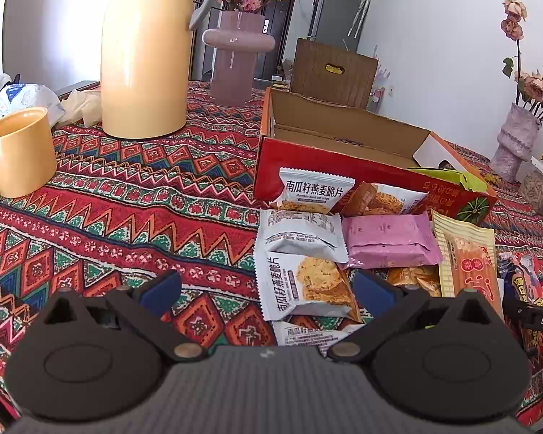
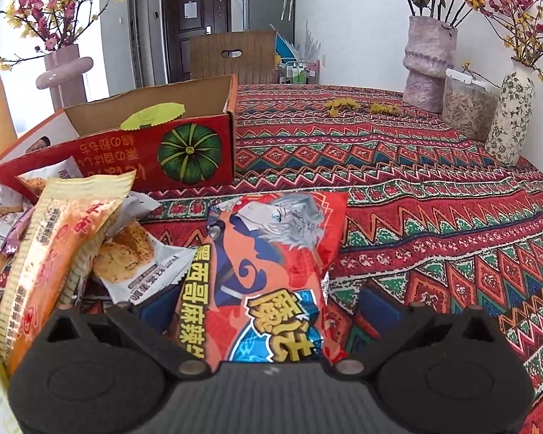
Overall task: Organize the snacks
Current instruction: 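Grasp the orange-and-blue chip bag with the right gripper, then grasp the white pumpkin-seed cracker packet with the left gripper while the right holds the chip bag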
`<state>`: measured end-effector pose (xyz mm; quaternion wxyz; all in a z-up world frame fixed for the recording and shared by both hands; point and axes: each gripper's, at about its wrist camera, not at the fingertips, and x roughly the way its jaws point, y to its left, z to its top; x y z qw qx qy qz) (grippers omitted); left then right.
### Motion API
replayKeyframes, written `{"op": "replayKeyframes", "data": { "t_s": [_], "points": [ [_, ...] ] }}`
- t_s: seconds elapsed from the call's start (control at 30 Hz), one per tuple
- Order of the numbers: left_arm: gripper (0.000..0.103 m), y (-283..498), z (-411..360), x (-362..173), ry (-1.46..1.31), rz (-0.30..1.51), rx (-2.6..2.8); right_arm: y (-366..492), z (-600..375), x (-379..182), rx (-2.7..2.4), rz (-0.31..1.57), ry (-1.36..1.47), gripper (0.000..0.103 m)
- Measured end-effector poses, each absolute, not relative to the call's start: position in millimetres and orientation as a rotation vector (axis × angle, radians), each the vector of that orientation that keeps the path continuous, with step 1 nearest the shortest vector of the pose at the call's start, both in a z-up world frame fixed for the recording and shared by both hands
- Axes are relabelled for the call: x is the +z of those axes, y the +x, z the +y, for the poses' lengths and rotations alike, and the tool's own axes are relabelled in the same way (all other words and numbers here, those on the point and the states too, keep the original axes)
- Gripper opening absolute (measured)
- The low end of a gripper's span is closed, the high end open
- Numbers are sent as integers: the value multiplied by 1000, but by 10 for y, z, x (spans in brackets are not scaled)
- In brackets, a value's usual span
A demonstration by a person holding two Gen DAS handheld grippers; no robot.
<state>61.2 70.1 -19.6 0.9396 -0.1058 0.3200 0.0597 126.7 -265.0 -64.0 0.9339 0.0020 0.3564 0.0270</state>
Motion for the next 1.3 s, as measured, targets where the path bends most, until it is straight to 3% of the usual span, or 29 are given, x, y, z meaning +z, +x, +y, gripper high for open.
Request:
{"op": "replayKeyframes", "data": {
  "t_s": [0.07,0.13,0.17,0.2,0.3,0.8,1.3],
  "points": [
    [103,621,694,-198,-215,661,124,1254,-2653,-640,56,719,8,101],
    [103,631,684,-196,-214,666,126,1225,-2648,-621,67,701,6,89],
    [103,634,678,-194,-212,667,128,1214,-2646,-606,71,692,6,76],
    [103,637,673,-193,-211,669,129,1209,-2649,-597,72,688,6,69],
    [103,660,647,-191,-203,675,132,1196,-2682,-584,77,675,22,66],
    [103,924,478,-177,-154,745,153,1213,-2763,-459,97,566,69,64],
    [102,1312,362,-396,-108,891,219,1313,-2784,-533,126,579,99,64]
  ]
}}
